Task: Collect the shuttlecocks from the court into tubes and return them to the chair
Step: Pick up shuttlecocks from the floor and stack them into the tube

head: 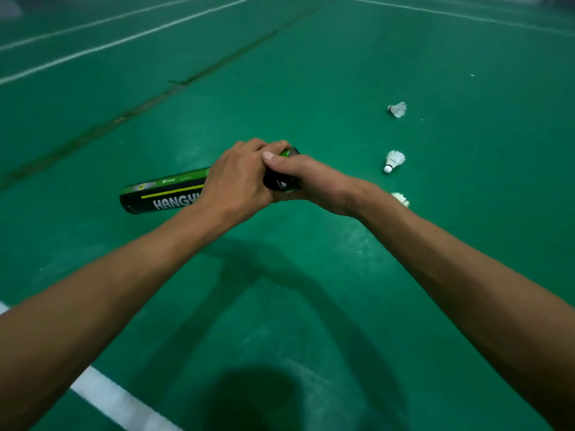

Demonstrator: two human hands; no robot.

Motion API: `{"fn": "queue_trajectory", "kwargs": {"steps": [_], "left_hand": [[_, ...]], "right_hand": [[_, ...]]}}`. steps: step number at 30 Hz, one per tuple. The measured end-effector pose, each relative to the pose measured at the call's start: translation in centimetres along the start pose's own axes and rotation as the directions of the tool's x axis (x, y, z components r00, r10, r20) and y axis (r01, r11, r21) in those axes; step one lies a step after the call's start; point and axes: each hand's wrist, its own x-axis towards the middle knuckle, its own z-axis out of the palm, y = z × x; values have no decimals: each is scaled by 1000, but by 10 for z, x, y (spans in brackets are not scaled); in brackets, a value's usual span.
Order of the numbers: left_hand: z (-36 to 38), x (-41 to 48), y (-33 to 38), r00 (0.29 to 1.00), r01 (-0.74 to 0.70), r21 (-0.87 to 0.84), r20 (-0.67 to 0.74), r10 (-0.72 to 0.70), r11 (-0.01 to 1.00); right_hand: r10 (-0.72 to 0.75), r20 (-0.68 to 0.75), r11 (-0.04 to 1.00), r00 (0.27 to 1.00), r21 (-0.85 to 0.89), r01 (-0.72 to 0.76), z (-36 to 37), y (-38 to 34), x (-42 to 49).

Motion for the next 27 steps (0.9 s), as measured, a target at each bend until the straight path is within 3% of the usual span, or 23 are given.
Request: {"fn": "queue_trajectory", "kwargs": {"steps": [2,4,5,8,10,19,27], "left_hand": [[-5,5,-6,998,53,8,-16,-53,999],[-10,11,-9,995,98,17,-29,-97,995],[-11,14,-10,994,107,37,-35,-105,994],[-10,20,-12,993,105,94,-60,-99,990],[-3,23,-8,994,82,90,-77,-76,993],[44,47,47,992,125,47,-11,-124,991],[-10,63,47,993,113,297,-3,-118,948]], "right_hand": [[-102,-147,980,984,-183,74,2,-7,13],[-280,-271,888,921,-437,141,-6,-14,24],[-325,-303,864,896,-480,151,-13,-18,27],[-285,-198,877,938,-449,172,-31,-26,25],[-236,-83,838,968,-522,159,-38,-24,19],[-50,50,916,998,-396,66,-107,2,7],[-54,256,985,965,-147,94,-105,-31,14]]}}
